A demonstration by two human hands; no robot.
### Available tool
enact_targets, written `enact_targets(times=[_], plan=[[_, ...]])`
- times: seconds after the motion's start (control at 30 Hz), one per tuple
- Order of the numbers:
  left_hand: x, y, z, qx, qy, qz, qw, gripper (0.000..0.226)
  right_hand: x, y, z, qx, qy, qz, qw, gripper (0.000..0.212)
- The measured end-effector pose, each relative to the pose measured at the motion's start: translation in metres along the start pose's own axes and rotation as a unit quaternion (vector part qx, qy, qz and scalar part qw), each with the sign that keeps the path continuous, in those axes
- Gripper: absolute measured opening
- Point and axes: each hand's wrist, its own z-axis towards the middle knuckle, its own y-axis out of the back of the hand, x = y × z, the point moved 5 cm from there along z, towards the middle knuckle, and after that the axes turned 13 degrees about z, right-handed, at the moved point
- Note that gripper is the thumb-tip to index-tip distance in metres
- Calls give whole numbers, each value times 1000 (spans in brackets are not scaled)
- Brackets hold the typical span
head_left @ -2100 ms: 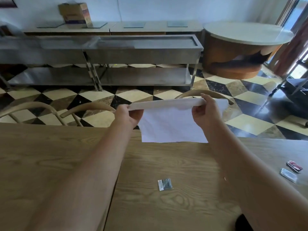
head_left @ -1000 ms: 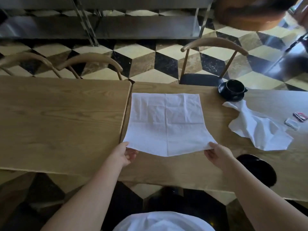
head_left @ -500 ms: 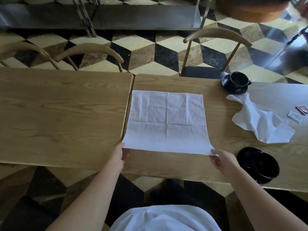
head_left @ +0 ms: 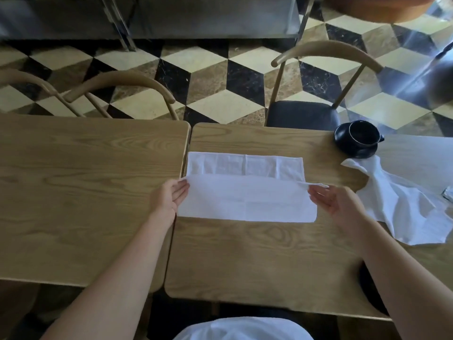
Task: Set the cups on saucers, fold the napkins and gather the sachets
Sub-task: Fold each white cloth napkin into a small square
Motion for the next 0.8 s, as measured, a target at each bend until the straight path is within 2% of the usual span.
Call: enact_targets(times=[0.1, 0.17, 0.23, 0.3, 0.47, 0.6, 0.8], plan=[[-13, -16, 29, -20, -15, 67, 997, 8, 12, -11, 33, -6, 11, -119, 993, 17], [-24, -23, 49, -56, -45, 166, 984, 5, 22, -18, 54, -16, 34, -219, 975, 10], [-32, -27, 71, -92, -67, 253, 961, 10, 30, -24, 76, -37, 72, -318, 945, 19], [-35, -33, 93, -93, -70, 297, 948, 9, 33, -30, 95, -44, 106, -376, 919, 22], [-37, -54, 132, -72, -72, 363, 926, 10, 27, -39, 146, -32, 72, -429, 900, 29], [-34, -59, 147, -73, -78, 382, 918, 22, 28, -38, 166, -70, 87, -458, 882, 33], [-36, -62, 162, -84, -83, 387, 915, 14, 30, -40, 176, -77, 88, -490, 864, 26]])
